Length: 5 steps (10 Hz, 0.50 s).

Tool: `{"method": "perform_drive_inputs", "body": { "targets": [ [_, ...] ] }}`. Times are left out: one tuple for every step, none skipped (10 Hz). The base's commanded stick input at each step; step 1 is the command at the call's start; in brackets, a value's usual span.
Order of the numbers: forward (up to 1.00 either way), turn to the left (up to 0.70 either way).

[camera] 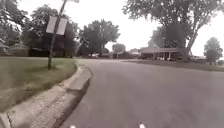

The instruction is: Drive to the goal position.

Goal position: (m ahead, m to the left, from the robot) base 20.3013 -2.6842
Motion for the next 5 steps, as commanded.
{"method": "perform_drive_inputs", "body": {
  "targets": [
    [0.50,0.00],
    [0.50,0.00],
    [0.50,0.00],
    [0.50,0.00],
    [0.50,0.00]
  ]
}}
